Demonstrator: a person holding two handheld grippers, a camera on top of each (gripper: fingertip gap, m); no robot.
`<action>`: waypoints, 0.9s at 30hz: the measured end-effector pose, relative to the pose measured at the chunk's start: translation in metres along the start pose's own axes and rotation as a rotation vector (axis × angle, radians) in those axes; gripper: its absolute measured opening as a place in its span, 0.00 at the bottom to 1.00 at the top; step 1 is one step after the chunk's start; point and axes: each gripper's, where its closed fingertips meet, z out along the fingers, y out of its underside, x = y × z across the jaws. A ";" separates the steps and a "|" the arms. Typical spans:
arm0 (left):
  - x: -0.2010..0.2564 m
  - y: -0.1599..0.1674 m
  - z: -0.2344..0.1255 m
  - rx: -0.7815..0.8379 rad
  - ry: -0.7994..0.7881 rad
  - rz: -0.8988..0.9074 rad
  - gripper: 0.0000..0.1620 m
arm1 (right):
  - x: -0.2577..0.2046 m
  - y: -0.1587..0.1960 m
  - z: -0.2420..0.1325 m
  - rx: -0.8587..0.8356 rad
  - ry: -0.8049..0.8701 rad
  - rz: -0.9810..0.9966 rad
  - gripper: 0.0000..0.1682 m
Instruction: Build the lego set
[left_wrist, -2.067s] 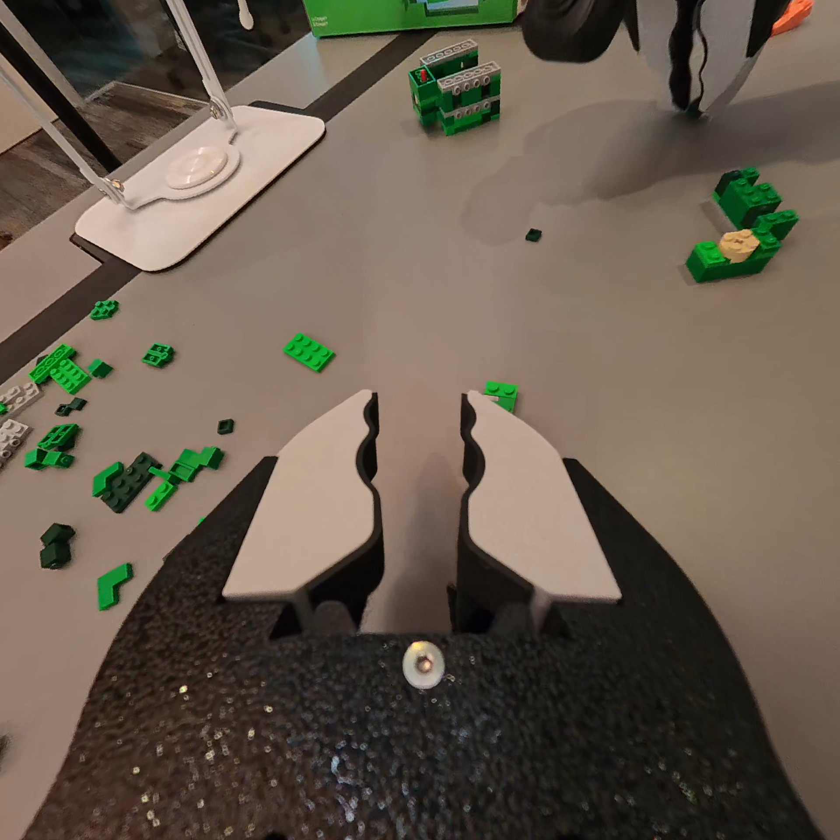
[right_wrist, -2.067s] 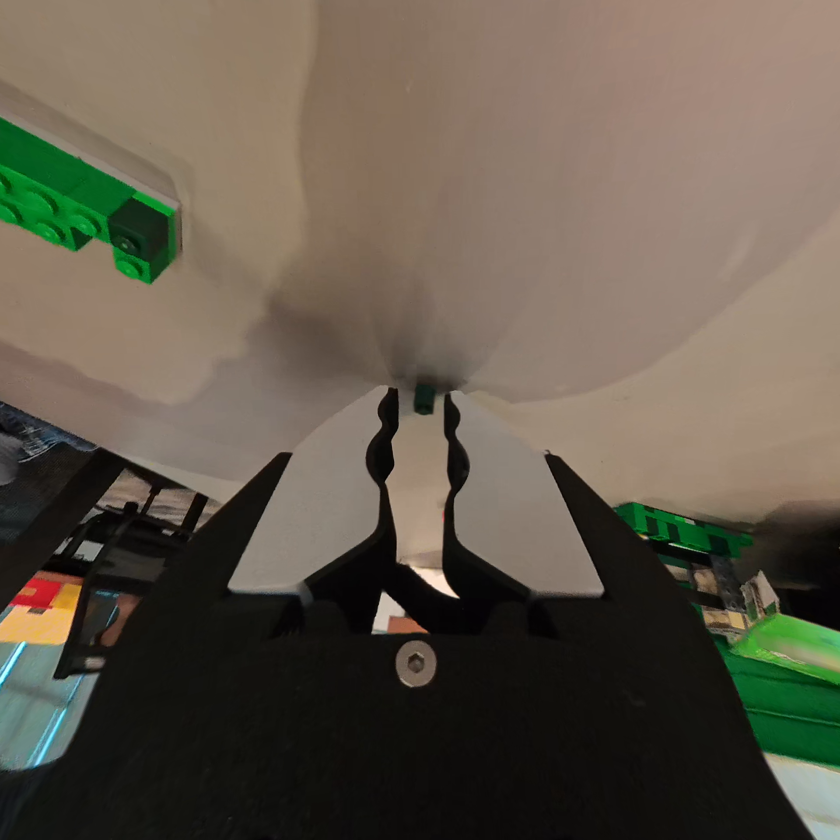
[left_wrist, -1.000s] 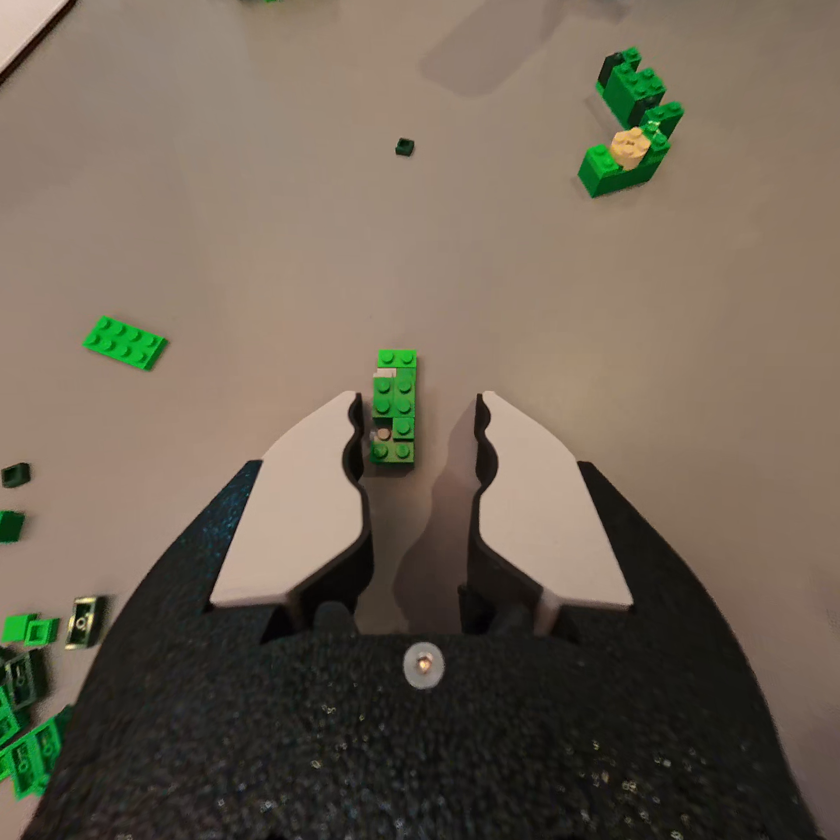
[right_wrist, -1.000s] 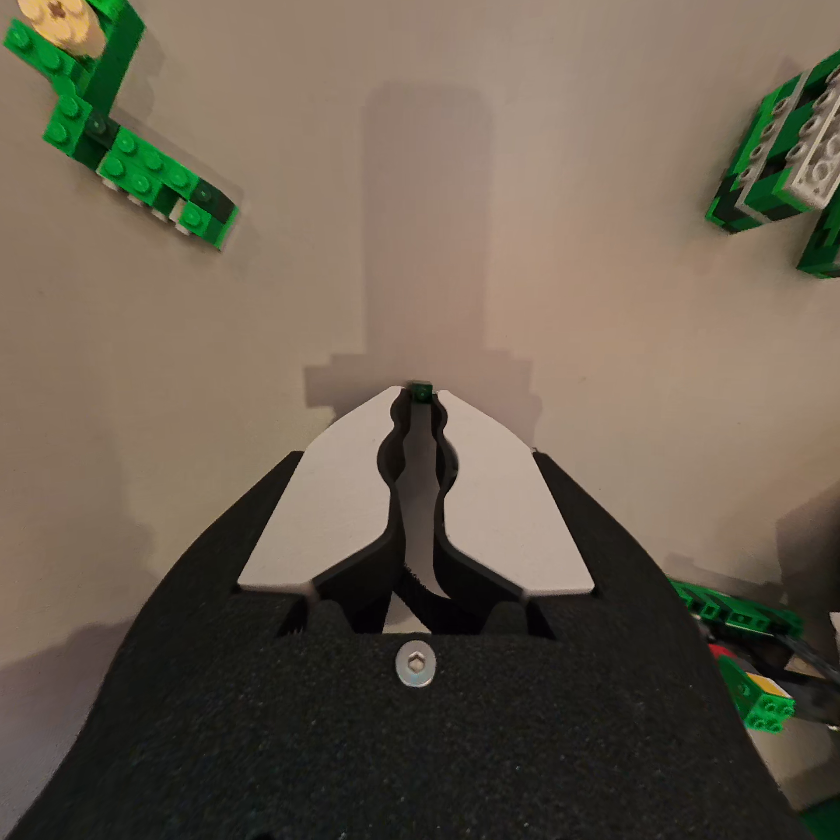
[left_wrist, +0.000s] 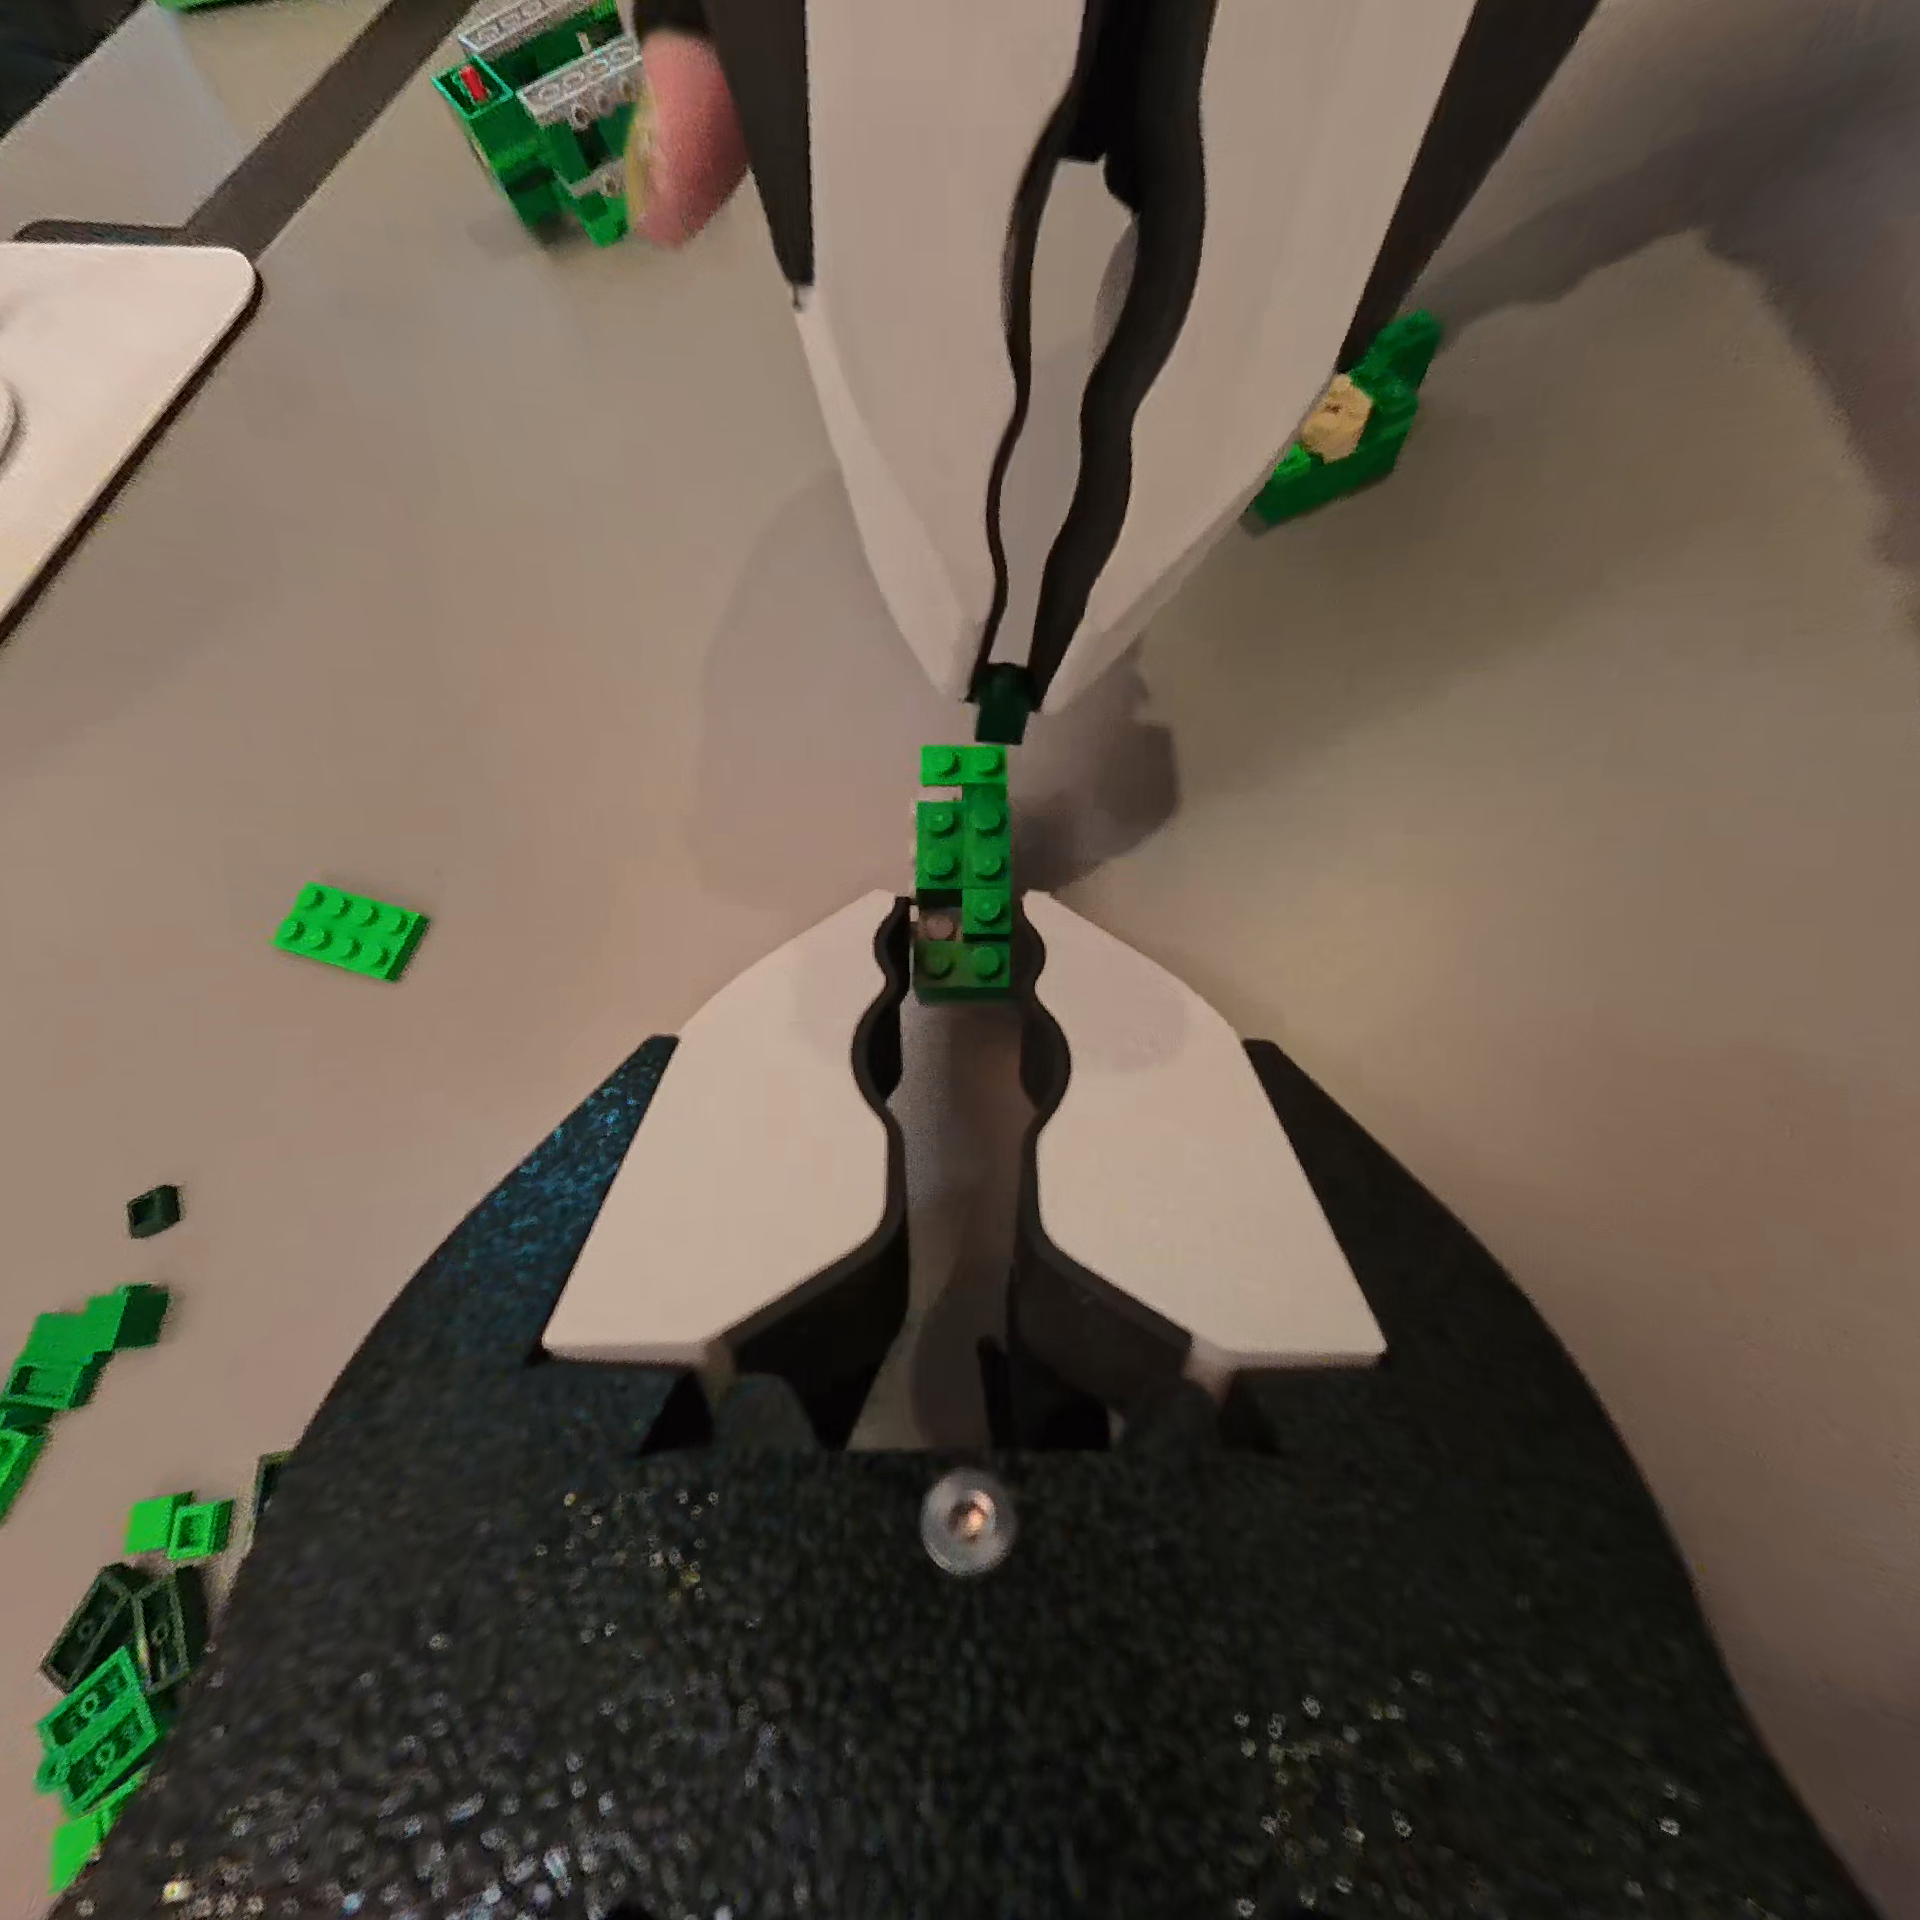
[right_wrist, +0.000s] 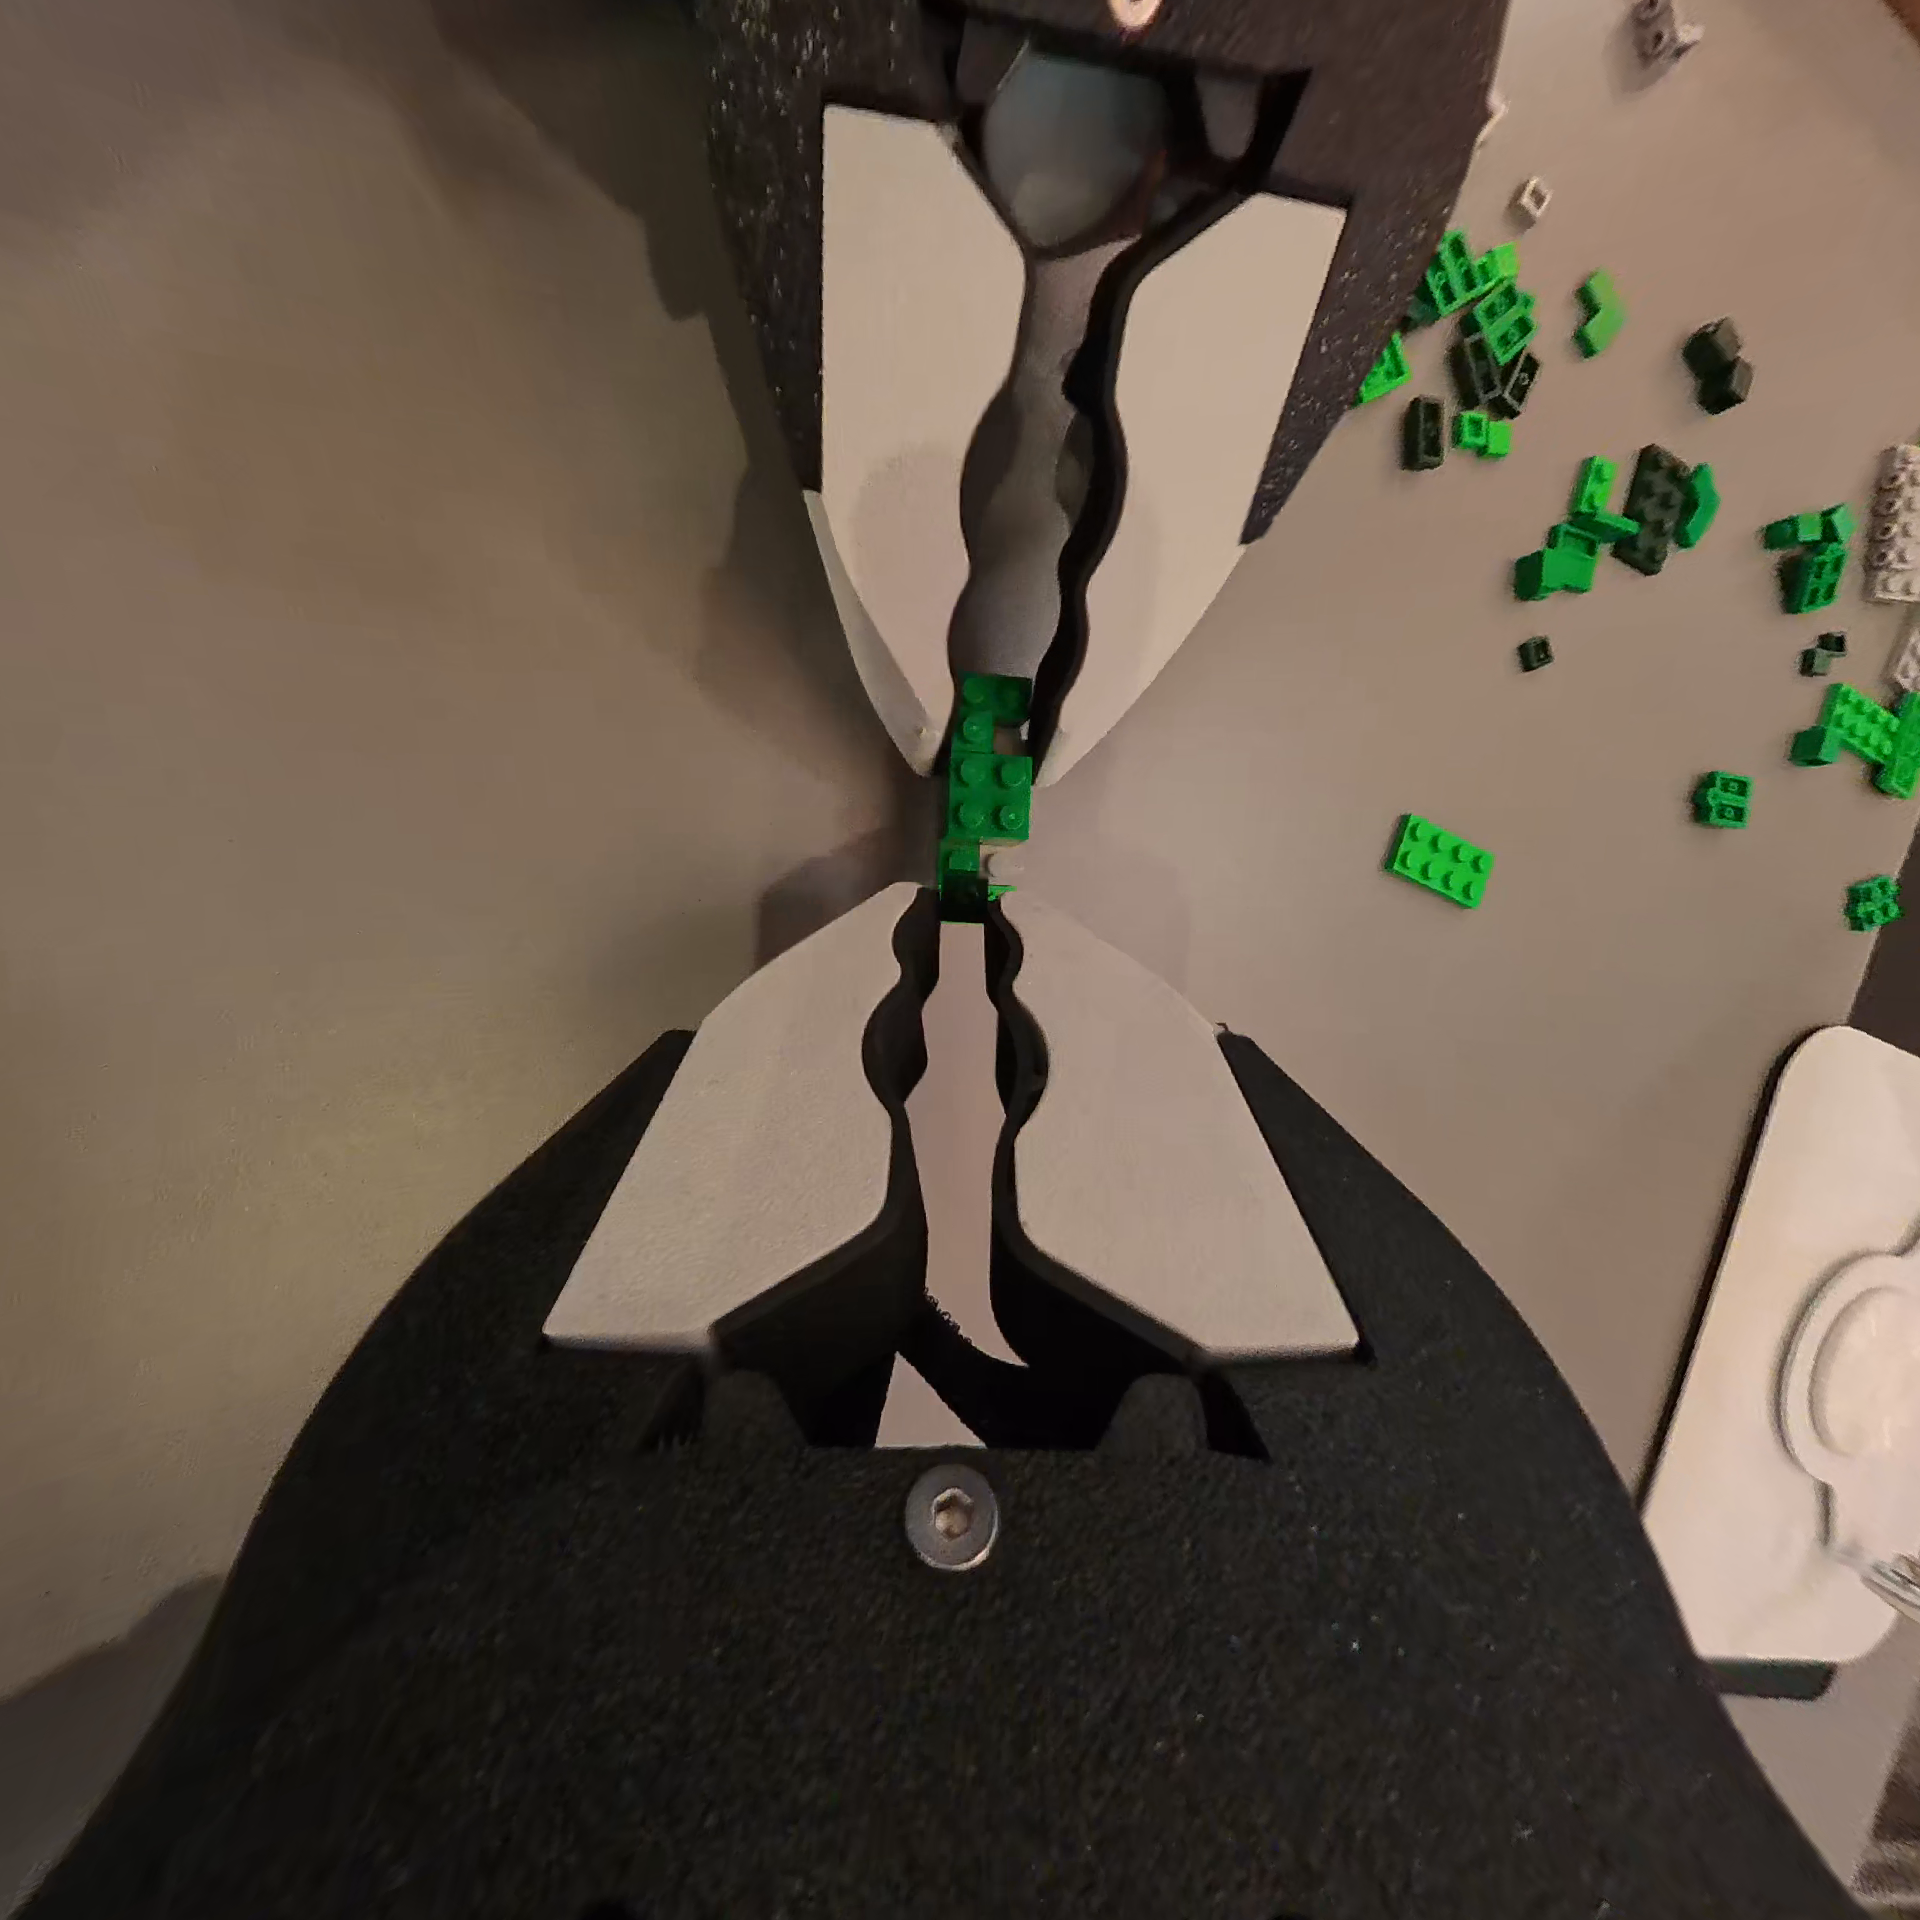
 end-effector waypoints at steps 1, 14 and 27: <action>0.001 -0.001 0.000 0.006 0.003 -0.007 0.11 | -0.001 0.001 0.000 -0.015 -0.004 -0.003 0.05; 0.010 -0.011 0.004 0.035 0.041 -0.030 0.11 | -0.009 0.005 0.003 -0.121 -0.084 0.010 0.05; 0.013 -0.011 0.005 0.048 0.073 -0.057 0.11 | -0.011 0.007 0.002 -0.144 -0.112 0.028 0.06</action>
